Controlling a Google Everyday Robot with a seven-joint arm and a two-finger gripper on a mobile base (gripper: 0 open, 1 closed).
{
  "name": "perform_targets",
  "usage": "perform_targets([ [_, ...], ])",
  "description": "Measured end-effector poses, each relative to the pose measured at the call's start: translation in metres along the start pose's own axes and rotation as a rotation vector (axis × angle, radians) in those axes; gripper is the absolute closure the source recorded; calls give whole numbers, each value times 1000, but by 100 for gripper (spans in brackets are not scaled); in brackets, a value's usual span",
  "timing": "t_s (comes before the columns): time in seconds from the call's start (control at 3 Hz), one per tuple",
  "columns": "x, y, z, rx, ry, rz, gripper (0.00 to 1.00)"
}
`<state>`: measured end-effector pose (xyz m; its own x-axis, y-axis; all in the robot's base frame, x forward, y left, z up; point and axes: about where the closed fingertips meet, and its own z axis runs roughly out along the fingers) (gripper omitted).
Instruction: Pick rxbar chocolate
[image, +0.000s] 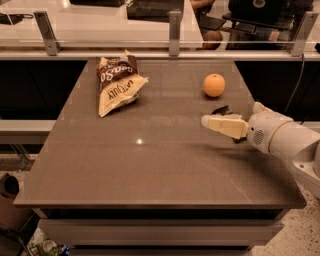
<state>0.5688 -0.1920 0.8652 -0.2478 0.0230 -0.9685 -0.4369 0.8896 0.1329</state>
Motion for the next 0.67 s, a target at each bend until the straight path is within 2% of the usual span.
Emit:
perform_targets([
  [0.33,9,-6,10,8,1,-16,0],
  [0.67,19,-14,14,26,36,-56,0],
])
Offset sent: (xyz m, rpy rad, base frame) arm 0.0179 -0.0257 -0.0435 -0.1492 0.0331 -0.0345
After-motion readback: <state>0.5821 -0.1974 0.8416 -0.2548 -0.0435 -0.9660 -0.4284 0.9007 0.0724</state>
